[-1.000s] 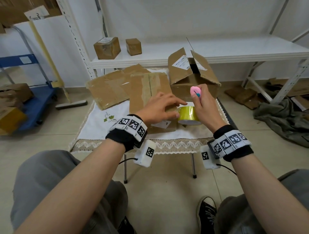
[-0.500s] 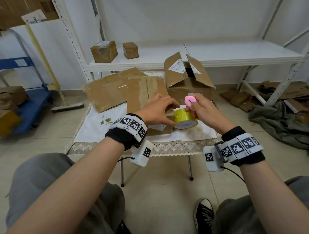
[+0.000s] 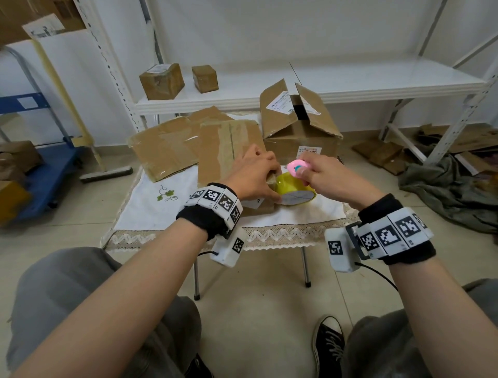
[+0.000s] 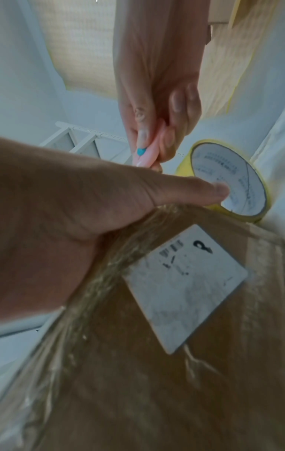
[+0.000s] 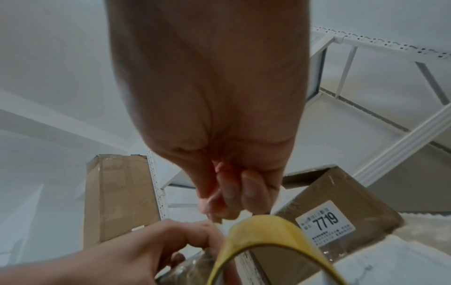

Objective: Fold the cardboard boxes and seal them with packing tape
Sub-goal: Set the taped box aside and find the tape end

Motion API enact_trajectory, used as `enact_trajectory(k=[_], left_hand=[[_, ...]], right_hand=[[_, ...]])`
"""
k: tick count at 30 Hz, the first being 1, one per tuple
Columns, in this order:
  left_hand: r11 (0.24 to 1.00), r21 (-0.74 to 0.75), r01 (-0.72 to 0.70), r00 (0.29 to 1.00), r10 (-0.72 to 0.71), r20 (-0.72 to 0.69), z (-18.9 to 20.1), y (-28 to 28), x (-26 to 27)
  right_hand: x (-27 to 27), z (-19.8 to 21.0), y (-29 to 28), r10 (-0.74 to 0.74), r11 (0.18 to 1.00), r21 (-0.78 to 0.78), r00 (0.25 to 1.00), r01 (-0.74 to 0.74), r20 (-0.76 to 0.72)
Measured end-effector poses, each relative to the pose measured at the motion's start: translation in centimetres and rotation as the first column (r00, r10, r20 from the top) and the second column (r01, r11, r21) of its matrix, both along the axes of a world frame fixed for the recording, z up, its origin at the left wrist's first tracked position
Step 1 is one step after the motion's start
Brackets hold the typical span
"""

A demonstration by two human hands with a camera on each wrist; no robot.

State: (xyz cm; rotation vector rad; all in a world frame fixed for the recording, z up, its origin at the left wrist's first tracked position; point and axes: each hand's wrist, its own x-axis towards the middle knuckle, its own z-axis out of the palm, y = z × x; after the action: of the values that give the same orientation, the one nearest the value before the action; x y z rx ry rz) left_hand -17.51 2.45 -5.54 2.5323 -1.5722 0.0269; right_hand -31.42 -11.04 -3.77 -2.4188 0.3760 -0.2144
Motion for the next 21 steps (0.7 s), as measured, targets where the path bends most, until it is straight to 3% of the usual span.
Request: enact_trajectory(k=[5, 21], left_hand=[[1.0, -0.008, 0.001, 1.0, -0.001, 0.027, -0.1, 0.1, -0.1], [0.999, -0.038, 0.008, 1.0, -0.007, 0.025, -0.4, 0.2, -0.3]], right_hand=[[0.4, 0.1, 1.3, -0.057, 0.989, -0.136, 0.997, 0.05, -0.047], [1.6, -0.9, 4.0, -0.172, 0.954, -0.264, 0.981, 0.143, -0.088]])
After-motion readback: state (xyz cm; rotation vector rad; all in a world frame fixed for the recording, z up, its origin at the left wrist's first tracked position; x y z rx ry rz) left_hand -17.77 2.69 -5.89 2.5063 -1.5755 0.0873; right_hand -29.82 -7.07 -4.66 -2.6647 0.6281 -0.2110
